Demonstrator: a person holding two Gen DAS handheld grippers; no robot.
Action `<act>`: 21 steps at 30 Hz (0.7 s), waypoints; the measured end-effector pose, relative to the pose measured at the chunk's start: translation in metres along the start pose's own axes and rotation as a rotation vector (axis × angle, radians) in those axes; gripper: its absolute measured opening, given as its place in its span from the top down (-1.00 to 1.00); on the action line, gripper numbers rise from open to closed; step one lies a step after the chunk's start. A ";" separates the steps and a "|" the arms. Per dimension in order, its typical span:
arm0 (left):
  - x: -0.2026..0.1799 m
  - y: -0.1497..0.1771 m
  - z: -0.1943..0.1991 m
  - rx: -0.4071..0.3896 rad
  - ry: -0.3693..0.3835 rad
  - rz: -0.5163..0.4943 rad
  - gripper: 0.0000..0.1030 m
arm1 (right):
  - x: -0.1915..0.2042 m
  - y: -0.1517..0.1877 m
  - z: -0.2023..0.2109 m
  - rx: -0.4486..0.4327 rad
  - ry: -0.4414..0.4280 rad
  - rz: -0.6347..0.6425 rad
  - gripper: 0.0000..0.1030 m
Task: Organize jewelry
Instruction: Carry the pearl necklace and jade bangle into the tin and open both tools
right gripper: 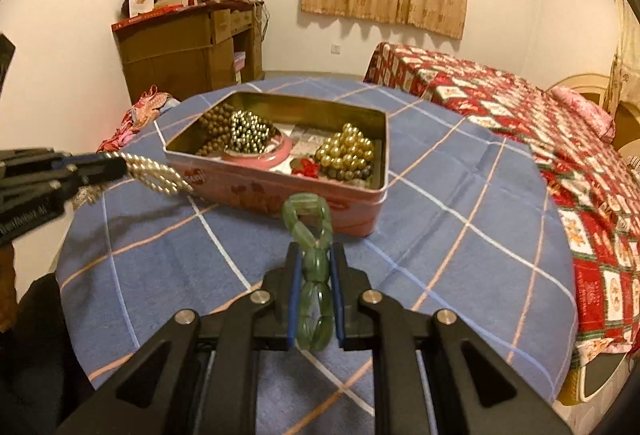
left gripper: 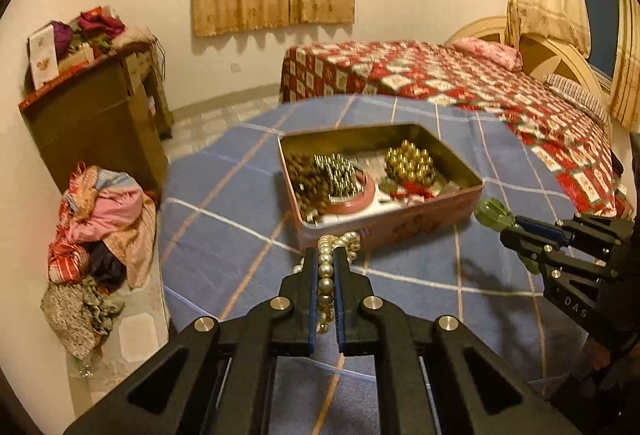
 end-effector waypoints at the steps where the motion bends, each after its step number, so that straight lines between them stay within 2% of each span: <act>1: 0.001 -0.002 0.004 -0.008 0.000 0.002 0.89 | -0.001 -0.001 0.002 -0.005 -0.002 -0.002 0.70; 10: 0.001 -0.028 0.032 -0.106 -0.021 0.013 0.89 | -0.003 -0.020 0.024 -0.075 0.013 0.006 0.70; 21: -0.004 -0.050 0.026 -0.130 -0.042 -0.007 0.89 | -0.003 -0.040 0.033 -0.134 0.035 0.022 0.70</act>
Point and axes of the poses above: each gripper's, at about its wrist camera, not at the fingertips, and z roughly against the way its jaws point, x to its left, y to its underside, the point moved 5 cm from there along -z, roughly the way its jaws point, and after that the axes turned 10 degrees about x, right-handed, at the moved point
